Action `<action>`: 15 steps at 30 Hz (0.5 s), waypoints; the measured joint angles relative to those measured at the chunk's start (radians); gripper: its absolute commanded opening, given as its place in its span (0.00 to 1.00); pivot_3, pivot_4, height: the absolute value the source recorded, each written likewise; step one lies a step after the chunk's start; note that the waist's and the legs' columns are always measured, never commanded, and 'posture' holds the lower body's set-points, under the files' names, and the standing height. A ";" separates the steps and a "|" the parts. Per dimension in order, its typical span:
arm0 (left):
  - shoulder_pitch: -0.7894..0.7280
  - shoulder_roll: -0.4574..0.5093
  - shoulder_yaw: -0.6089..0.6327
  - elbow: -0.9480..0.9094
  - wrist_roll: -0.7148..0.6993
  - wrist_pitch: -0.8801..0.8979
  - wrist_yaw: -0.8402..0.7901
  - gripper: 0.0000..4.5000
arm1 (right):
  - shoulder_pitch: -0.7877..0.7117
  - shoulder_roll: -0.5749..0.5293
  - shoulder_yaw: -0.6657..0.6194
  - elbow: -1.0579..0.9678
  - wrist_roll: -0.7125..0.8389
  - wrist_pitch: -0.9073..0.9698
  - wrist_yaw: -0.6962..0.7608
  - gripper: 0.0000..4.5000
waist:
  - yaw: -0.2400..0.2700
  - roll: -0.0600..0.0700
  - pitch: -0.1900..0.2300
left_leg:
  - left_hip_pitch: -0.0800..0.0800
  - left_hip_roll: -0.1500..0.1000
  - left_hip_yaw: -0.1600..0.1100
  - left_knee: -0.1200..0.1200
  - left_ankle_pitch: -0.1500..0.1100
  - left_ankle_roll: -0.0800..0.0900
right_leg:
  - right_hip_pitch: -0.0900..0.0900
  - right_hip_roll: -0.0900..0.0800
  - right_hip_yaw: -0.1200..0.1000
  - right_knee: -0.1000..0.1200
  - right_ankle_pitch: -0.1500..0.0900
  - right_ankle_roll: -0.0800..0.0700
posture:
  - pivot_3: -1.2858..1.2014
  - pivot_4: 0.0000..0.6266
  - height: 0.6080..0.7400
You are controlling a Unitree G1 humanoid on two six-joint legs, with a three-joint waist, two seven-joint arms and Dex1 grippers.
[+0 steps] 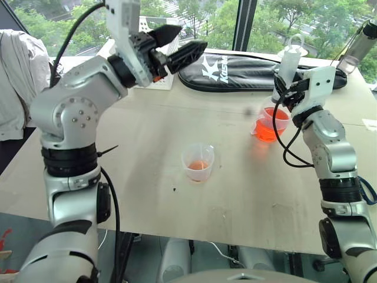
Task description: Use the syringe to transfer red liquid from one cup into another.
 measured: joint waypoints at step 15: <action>-0.450 -0.282 -0.280 0.798 0.401 -0.284 -0.277 1.00 | 0.041 0.108 -0.006 -0.020 -0.129 0.028 -0.081 0.33 | 0.001 0.000 0.000 | -0.005 -0.001 0.000 0.001 0.000 0.000 | -0.005 0.002 0.001 0.000 0.000 0.000 | 0.52 0.24 0.88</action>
